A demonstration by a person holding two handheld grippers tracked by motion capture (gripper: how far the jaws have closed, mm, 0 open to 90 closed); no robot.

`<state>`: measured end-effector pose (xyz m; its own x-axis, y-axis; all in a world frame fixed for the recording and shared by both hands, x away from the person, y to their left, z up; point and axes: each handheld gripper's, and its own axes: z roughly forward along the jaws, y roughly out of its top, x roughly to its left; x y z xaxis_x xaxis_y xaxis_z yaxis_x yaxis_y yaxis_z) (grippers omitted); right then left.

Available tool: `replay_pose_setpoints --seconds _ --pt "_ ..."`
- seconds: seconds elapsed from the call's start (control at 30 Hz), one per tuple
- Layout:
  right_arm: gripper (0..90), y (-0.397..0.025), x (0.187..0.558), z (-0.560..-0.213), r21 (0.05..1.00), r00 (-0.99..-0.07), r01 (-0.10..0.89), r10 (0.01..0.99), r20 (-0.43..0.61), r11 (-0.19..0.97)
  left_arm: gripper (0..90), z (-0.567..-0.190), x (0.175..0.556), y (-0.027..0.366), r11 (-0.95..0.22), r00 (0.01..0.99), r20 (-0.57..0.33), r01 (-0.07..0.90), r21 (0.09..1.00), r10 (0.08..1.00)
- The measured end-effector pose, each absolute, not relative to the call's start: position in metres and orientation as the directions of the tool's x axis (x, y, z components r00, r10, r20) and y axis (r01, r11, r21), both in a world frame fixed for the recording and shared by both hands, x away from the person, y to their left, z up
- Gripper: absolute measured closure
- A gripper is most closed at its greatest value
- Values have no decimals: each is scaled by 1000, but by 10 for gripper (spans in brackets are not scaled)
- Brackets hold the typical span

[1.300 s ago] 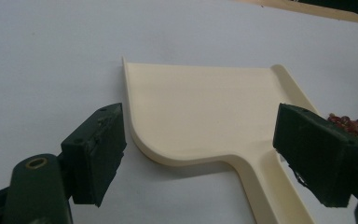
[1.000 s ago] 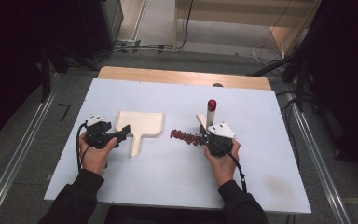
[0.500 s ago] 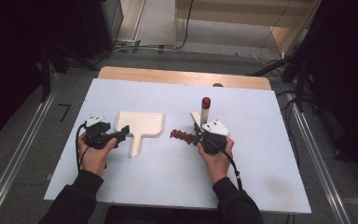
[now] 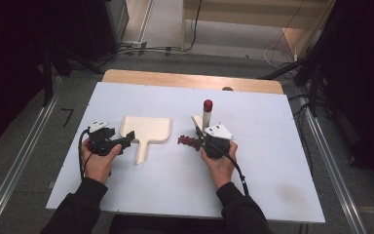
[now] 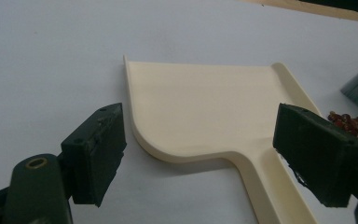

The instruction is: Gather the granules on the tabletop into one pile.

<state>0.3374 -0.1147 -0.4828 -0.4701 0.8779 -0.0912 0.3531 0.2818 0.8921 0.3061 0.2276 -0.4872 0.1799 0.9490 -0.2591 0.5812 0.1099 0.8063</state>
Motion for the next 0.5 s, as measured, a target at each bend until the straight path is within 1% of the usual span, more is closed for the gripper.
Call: replay_pose_setpoints --seconds 0.5 --pt "643 -103 340 -483 894 -510 330 854 -100 302 182 -487 306 228 110 179 -259 582 806 949"
